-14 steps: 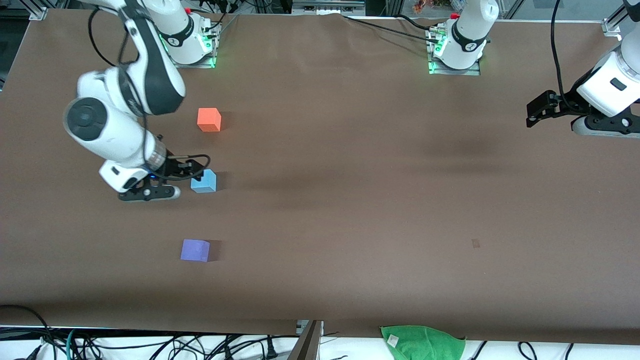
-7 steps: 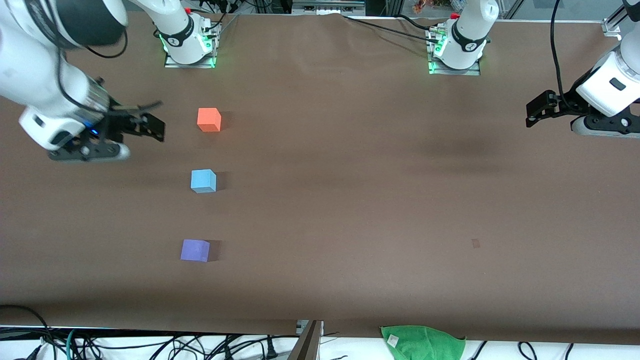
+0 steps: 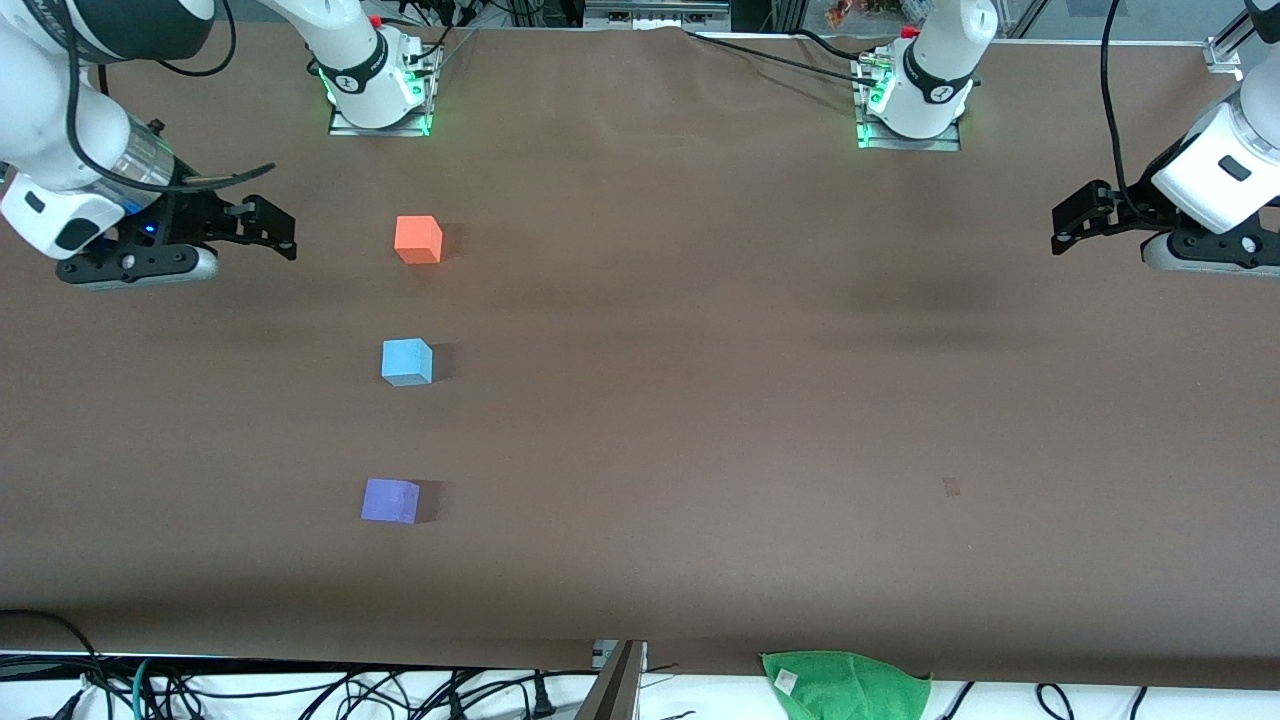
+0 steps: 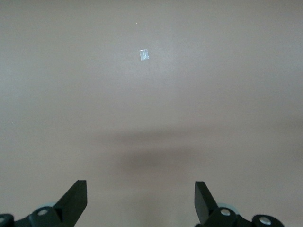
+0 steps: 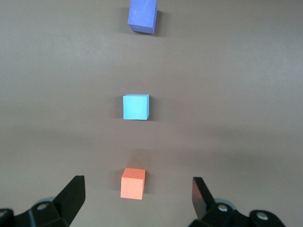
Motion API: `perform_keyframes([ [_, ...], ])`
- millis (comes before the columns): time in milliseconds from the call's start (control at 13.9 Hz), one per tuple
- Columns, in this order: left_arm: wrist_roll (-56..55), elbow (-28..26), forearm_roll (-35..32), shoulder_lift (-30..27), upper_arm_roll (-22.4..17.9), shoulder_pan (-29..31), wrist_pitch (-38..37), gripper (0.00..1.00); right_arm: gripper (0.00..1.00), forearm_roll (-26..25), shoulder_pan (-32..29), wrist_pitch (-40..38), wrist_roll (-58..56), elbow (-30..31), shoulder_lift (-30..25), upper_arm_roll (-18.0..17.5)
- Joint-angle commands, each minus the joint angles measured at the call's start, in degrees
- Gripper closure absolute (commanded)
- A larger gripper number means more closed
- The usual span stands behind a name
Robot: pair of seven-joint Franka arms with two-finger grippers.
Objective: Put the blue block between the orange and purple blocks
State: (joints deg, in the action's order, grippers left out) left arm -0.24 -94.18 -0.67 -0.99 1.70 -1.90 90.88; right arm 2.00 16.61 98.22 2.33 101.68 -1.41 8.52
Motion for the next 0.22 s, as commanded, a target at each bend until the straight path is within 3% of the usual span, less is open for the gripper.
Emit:
perform_keyframes([
  [0,0.8,0.3,0.0,-0.1,-0.1,-0.1,0.2,0.0,0.0,0.2,-0.1,-0.5,-0.9,0.4,-0.9,1.4],
  [144,0.8,0.4,0.0,-0.1,-0.1,-0.1,0.2,0.0,0.0,0.2,-0.1,-0.5,-1.8,0.5,-0.9,1.7],
])
